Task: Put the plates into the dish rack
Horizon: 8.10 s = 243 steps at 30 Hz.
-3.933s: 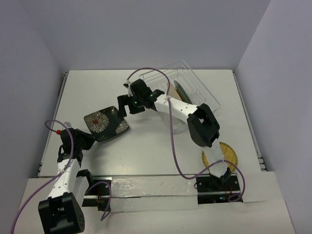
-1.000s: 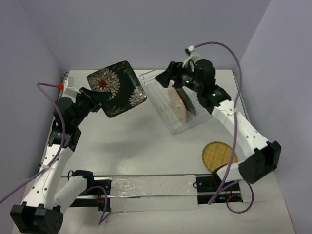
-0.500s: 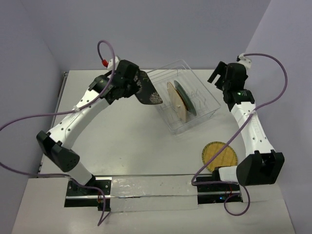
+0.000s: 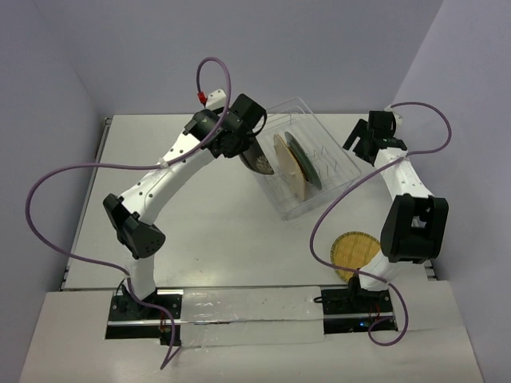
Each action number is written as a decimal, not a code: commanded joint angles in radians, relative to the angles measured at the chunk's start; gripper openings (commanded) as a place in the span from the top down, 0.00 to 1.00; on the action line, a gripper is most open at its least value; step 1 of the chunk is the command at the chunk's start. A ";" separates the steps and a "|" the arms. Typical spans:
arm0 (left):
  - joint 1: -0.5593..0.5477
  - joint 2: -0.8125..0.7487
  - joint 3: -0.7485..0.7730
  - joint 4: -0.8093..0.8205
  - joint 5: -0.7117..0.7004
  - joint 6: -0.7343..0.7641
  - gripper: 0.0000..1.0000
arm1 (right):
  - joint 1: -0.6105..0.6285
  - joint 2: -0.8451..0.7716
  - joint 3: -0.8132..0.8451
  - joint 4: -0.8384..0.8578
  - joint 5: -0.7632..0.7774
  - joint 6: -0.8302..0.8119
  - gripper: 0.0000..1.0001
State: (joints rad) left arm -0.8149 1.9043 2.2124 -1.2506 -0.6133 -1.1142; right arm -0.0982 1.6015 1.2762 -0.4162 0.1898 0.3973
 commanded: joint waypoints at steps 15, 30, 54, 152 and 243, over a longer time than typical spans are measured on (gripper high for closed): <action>-0.068 0.191 0.234 0.034 -0.025 0.101 1.00 | -0.041 0.137 0.058 0.021 -0.137 0.019 0.10; -0.089 0.271 0.274 0.083 -0.047 0.222 1.00 | -0.041 0.164 0.027 0.038 -0.163 0.015 0.11; -0.057 0.260 0.273 -0.040 -0.094 0.191 1.00 | 0.003 0.051 -0.087 0.092 -0.348 0.071 0.22; -0.024 0.354 0.208 0.071 0.060 0.292 0.60 | 0.144 -0.011 -0.135 0.143 -0.263 0.074 0.23; 0.683 0.055 0.043 0.676 0.841 0.820 0.01 | -0.514 -0.871 -0.885 -0.391 0.187 0.787 0.05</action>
State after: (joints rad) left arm -0.1431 1.9640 2.1869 -0.5817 0.2291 -0.3023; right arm -0.6094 0.7522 0.4034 -0.8501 0.4300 1.1781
